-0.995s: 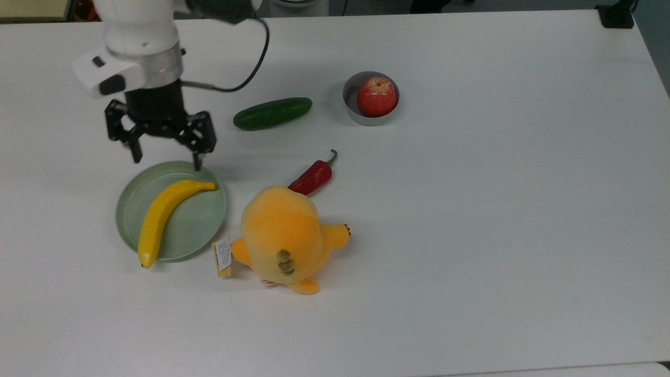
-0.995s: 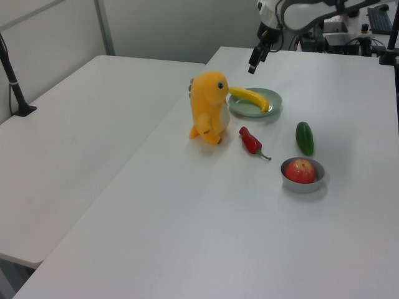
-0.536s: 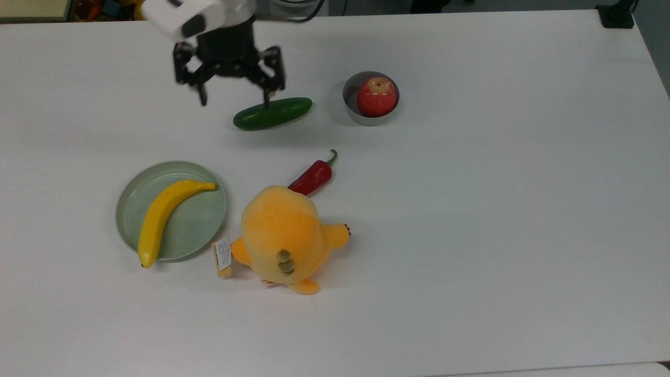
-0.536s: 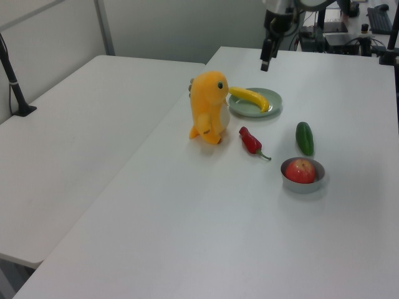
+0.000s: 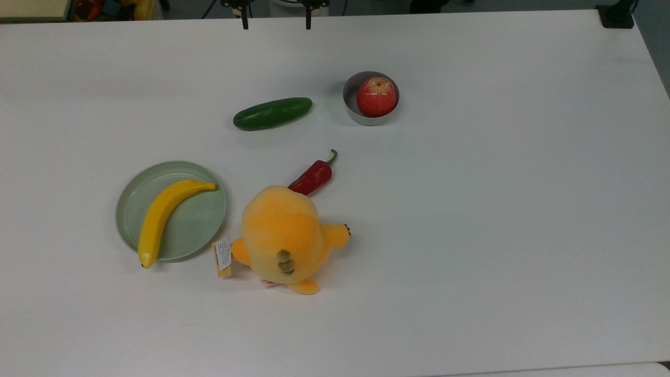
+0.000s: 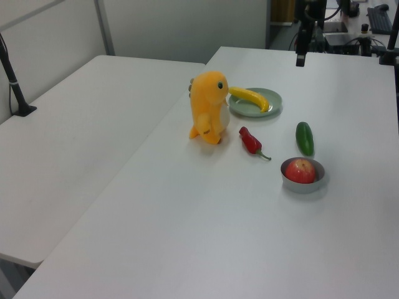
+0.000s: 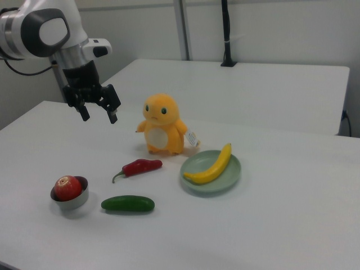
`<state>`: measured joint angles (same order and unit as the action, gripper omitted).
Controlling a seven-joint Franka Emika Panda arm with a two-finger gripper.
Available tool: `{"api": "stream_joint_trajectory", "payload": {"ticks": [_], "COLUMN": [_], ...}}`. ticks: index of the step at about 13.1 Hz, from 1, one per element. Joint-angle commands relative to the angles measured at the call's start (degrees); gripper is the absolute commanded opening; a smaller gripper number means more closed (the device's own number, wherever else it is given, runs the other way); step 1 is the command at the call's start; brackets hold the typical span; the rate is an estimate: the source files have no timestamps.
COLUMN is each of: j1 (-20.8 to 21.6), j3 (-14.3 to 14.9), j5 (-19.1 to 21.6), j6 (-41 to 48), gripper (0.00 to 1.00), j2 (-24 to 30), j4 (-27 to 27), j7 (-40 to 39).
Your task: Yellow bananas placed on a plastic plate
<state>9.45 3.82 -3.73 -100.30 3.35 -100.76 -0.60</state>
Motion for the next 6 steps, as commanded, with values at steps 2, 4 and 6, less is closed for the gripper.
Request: {"api": "stream_joint_trajectory", "payload": {"ticks": [2, 4, 6], "j1": [-0.3, -1.2, -2.0], "j3": [2.3, 2.0, 1.9], "j5": [0.9, 0.9, 0.9], "j6": [4.0, 4.9, 4.9], "gripper": [1.00, 1.00, 1.00], "j2": [1.7, 1.8, 1.6], "j4": [-2.2, -2.1, -1.1], "j7": [1.0, 0.7, 0.5]}}
